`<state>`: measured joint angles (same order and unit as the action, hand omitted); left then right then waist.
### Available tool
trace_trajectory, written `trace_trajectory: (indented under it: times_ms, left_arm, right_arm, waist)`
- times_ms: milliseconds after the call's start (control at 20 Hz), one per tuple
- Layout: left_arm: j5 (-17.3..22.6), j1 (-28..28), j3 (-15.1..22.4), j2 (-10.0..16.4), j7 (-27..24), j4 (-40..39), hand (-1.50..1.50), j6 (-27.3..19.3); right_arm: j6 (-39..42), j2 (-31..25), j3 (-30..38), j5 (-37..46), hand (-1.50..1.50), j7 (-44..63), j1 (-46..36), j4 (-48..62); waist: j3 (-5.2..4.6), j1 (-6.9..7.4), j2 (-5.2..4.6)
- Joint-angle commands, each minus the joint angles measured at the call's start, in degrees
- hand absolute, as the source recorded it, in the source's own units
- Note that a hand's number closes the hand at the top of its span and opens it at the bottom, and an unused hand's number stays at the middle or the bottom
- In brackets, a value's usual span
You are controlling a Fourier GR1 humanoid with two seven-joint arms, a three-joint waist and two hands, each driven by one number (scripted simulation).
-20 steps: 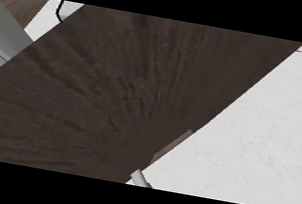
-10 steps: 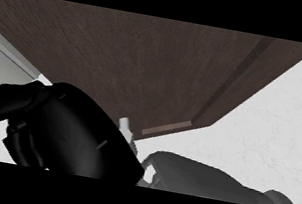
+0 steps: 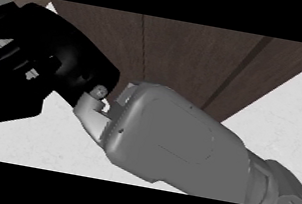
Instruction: Pick up the wine, place it into the cabinet and close the cabinet
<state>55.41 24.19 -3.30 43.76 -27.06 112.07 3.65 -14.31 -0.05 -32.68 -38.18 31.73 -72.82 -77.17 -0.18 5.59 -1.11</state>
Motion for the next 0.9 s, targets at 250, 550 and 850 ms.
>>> trace_trajectory:
  times_ms: [250, 550, 850]
  left_arm:
    - [3.3, 0.94, -5.45, 1.05, 2.04, -1.85, -1.5, 3.02]
    - [3.89, 0.31, -7.55, 0.87, 3.24, -1.16, -1.5, 2.18]
    - [3.63, -0.42, -6.86, 1.03, 4.1, -0.13, -1.5, 2.53]
  right_arm:
    - [16.44, 0.05, 6.41, -13.27, 1.5, -5.02, -4.18, 22.36]
    - [14.66, -0.85, 8.88, -3.31, 1.5, -18.99, -5.99, 33.47]
    - [16.08, -5.78, 9.46, -3.41, 1.5, -22.46, -3.11, 36.49]
  waist:
    - [0.04, -1.11, 0.2]
    - [0.1, -2.21, 0.27]
    - [0.12, -3.04, -0.26]
